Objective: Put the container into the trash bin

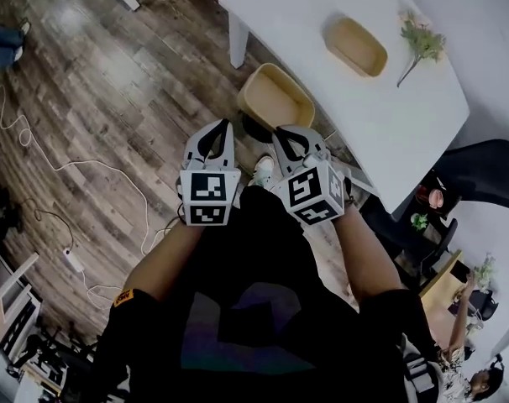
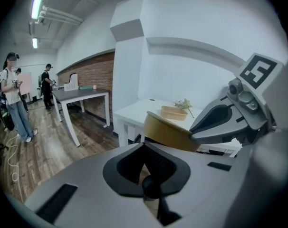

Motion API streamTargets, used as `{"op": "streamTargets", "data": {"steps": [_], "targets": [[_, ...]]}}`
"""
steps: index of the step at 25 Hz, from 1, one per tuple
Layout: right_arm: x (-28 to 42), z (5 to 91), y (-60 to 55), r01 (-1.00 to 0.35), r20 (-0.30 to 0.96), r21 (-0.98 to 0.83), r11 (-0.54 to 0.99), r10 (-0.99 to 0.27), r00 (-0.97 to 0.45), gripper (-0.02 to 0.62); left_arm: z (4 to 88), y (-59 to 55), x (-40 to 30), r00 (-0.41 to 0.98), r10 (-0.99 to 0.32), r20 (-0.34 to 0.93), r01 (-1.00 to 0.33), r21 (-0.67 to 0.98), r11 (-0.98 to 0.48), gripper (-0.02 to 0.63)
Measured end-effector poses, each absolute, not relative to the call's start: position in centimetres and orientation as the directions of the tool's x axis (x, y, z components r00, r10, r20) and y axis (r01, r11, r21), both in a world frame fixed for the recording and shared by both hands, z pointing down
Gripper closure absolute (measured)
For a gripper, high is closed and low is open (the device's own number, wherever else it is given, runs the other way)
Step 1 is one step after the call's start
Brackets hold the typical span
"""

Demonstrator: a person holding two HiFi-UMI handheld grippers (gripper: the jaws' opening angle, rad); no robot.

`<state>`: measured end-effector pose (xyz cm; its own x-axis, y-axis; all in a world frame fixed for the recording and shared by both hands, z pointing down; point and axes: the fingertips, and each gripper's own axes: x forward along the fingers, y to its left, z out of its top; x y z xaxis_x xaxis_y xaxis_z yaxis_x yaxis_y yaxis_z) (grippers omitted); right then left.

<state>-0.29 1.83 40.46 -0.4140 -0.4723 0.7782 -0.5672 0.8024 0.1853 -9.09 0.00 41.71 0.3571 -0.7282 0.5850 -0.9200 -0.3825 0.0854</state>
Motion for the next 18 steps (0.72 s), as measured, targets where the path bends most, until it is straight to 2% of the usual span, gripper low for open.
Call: {"op": "streamTargets", "data": {"steps": [9,18], "targets": [[-2.8,47.8,1.7,-0.613,0.819,0.056,0.788,-0.387,-0.423,0.57,45.9,1.1,-12.9,0.302,-0.701,0.646,-0.941,0.087,-0.326,0.598],[0.2,59.1,2.9,-0.712,0.869,-0.05,0.7,-0.32,-0.376,0.569,55.5,2.0,-10.6,0.315,-0.619,0.72,-0.93,0.102,-0.354,0.598]]}}
